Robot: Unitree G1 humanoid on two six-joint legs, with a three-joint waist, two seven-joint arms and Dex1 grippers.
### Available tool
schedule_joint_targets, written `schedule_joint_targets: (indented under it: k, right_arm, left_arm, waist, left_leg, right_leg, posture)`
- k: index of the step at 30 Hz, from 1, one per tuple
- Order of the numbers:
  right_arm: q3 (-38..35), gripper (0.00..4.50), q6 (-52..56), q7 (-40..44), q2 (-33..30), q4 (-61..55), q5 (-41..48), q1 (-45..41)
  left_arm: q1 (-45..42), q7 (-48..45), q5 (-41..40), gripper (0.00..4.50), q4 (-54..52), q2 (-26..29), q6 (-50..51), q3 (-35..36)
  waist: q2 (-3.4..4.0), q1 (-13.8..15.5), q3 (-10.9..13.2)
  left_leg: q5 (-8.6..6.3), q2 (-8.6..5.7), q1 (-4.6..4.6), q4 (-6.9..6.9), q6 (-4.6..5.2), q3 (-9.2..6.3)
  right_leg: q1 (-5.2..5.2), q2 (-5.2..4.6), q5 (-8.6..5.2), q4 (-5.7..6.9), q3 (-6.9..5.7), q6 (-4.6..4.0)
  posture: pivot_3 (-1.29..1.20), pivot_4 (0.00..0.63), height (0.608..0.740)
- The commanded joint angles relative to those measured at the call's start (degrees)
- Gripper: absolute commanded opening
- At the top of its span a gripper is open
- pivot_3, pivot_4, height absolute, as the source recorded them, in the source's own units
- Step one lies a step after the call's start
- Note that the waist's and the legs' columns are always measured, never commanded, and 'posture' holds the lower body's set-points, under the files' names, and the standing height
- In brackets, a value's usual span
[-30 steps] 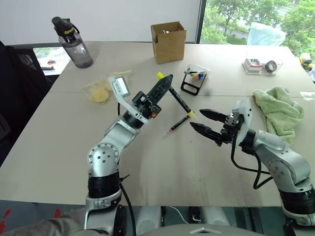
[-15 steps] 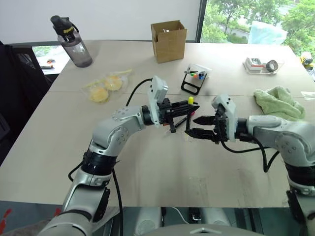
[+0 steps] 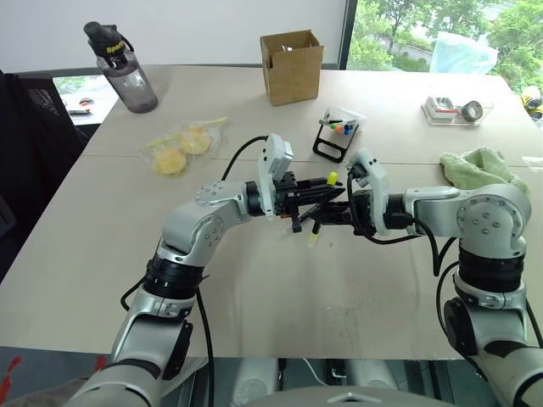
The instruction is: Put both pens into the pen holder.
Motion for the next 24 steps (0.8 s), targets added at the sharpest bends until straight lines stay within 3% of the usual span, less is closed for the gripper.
schedule_joint_targets:
  k: [1, 7, 9, 10, 14, 16, 19, 24]
  right_arm:
    - [-2.23, 0.09, 0.36, -0.12, 0.99, 0.15, 0.40, -2.31]
    - [-1.79, 0.09, 0.25, -0.03, 0.79, 0.06, -0.36, -2.88]
    - [-1.42, 0.09, -0.16, 0.13, 0.59, -0.12, -0.68, -2.86]
    - [-0.95, 0.09, -1.02, 0.55, 0.25, -0.37, -0.84, -2.68]
    - [3.73, 0.09, -13.01, 5.92, -5.35, -0.86, -5.72, -1.78]
    - [7.74, 0.09, -23.71, 10.66, -10.36, 2.05, -12.53, -2.12]
    - [13.16, 0.09, -38.48, 16.24, -14.85, 6.98, -21.97, -3.20]
    - [19.82, 0.09, -78.30, 21.42, -11.00, 24.85, -40.05, -9.61]
  left_arm:
    - [0.04, -0.72, 0.36, 0.00, -2.45, -0.77, -0.57, 0.18]
    - [0.59, -0.69, 0.81, 0.00, -2.91, -1.59, -0.37, 0.64]
    - [0.71, -0.66, 0.62, 0.96, -3.15, -1.70, -0.15, 0.93]
    - [0.77, -0.44, 0.68, 1.23, -3.28, -1.82, -0.47, 1.24]
    - [0.56, 3.54, 2.35, 3.09, -2.29, -2.28, -4.03, 5.85]
    - [1.34, 4.76, 2.36, 3.66, -3.22, 0.02, -3.79, 8.99]
    - [3.11, 6.92, 3.73, 3.66, -4.95, 2.93, -4.06, 12.05]
    - [6.19, 15.97, 8.70, 3.66, -8.21, 5.97, -3.29, 16.05]
  waist:
    - [0.00, -0.02, 0.00]
    - [0.00, -0.03, 0.00]
    - [0.00, -0.03, 0.00]
    - [0.00, -0.03, 0.00]
    - [0.00, -0.01, 0.00]
    - [0.00, -0.03, 0.00]
    - [0.00, -0.80, 0.00]
    - [-0.11, -1.93, 0.14]
  left_leg:
    - [0.00, 0.00, 0.00, 0.00, 0.01, 0.00]
    - [0.00, -0.01, 0.00, 0.01, 0.00, 0.01]
    - [0.01, 0.00, 0.00, 0.01, -0.01, 0.01]
    - [0.00, 0.00, 0.00, 0.01, -0.01, 0.02]
    - [-0.02, -0.02, -0.01, 0.03, 0.03, 0.01]
    - [-0.09, -0.02, 0.00, 0.04, 0.16, 0.02]
    - [-0.10, -0.02, 0.01, 0.05, 0.17, 0.03]
    - [-0.02, 0.01, 0.05, 0.05, 0.03, 0.08]
  right_leg:
    - [0.00, 0.00, 0.00, 0.01, 0.00, 0.00]
    - [-0.01, 0.01, 0.00, 0.02, 0.01, 0.00]
    - [-0.01, 0.01, 0.00, 0.03, 0.01, 0.00]
    - [-0.02, 0.01, 0.00, 0.03, 0.01, 0.00]
    - [-0.03, 0.00, 0.00, 0.06, 0.01, 0.00]
    - [-0.03, 0.00, 0.00, 0.07, 0.02, 0.00]
    - [-0.05, 0.06, 0.00, 0.11, 0.04, 0.00]
    - [-0.11, 0.05, 0.00, 0.16, 0.12, 0.01]
  posture:
    - [0.00, 0.150, 0.736]
    - [0.00, 0.150, 0.736]
    - [0.00, 0.150, 0.736]
    - [0.00, 0.150, 0.736]
    - [0.00, 0.150, 0.736]
    - [0.00, 0.150, 0.736]
    - [0.00, 0.150, 0.736]
    - [0.00, 0.150, 0.736]
